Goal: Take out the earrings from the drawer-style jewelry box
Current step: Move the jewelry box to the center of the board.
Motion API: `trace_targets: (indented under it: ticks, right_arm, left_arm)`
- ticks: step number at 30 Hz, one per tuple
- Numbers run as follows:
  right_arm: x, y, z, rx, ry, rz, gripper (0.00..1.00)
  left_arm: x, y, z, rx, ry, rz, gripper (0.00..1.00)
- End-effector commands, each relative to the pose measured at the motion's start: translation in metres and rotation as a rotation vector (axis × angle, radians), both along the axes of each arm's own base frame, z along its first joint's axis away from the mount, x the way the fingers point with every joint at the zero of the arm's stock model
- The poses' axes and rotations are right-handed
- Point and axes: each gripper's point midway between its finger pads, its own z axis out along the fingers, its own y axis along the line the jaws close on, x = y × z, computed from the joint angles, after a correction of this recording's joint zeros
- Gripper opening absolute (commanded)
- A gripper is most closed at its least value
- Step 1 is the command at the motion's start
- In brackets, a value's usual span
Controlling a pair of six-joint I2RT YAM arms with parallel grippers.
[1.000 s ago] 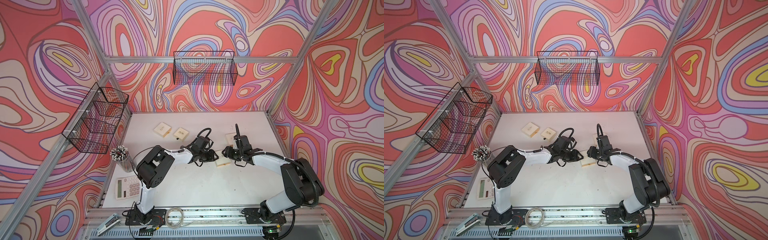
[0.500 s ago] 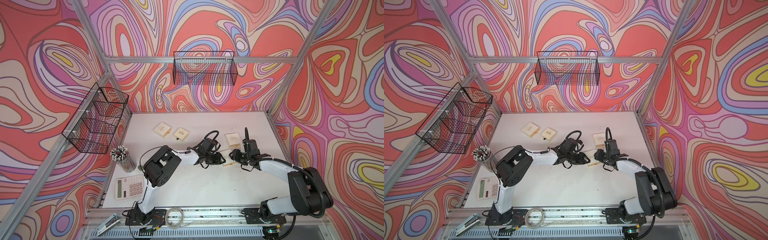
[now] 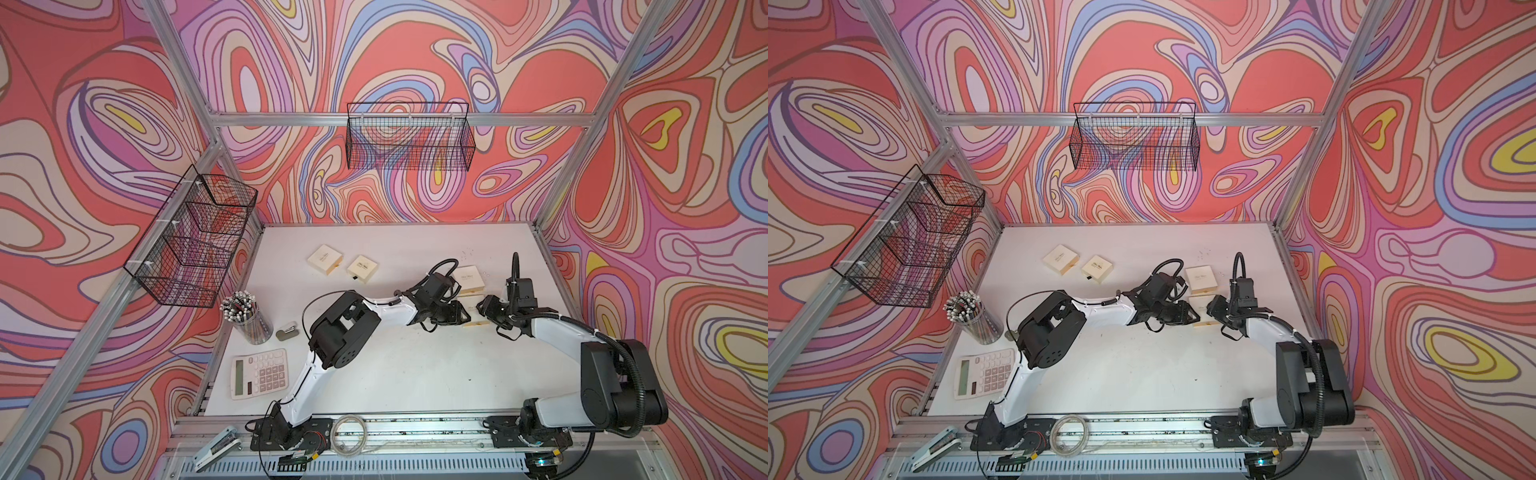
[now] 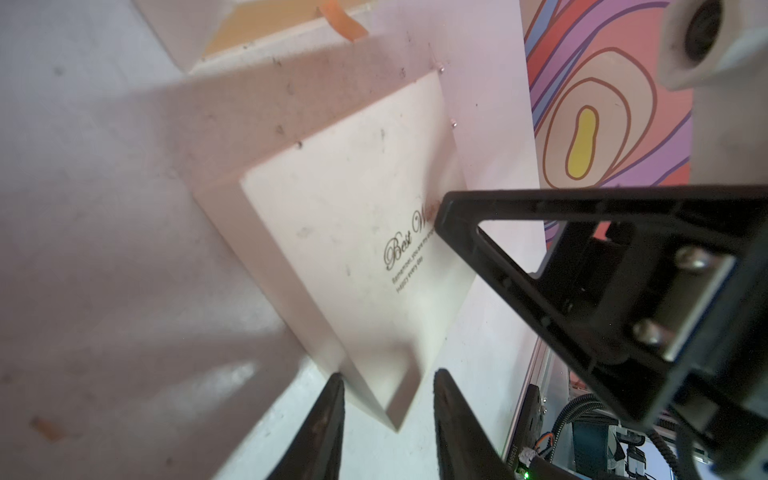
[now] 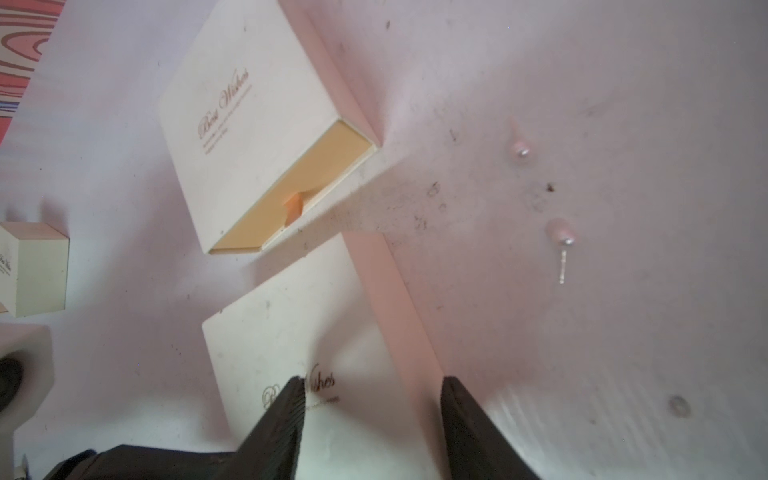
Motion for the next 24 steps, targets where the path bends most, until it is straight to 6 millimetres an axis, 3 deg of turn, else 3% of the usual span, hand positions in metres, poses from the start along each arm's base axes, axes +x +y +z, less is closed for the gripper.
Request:
trace_targets:
  ticks: [1,15,24]
  right_arm:
    - [0.000,0.001,-0.003,0.006,0.026,0.027,0.55]
    - [0.007,-0.020,-0.003,-0.007,0.035,-0.012,0.55]
    - [0.007,-0.025,0.000,-0.015,0.033,-0.033,0.58]
  left_arm:
    - [-0.002,-0.015,0.003,-0.021,0.015,-0.015,0.36]
    - [0.000,-0.033,0.003,-0.048,0.025,-0.012,0.36]
    - [0.001,-0.031,0.010,-0.052,0.009,0.010,0.37]
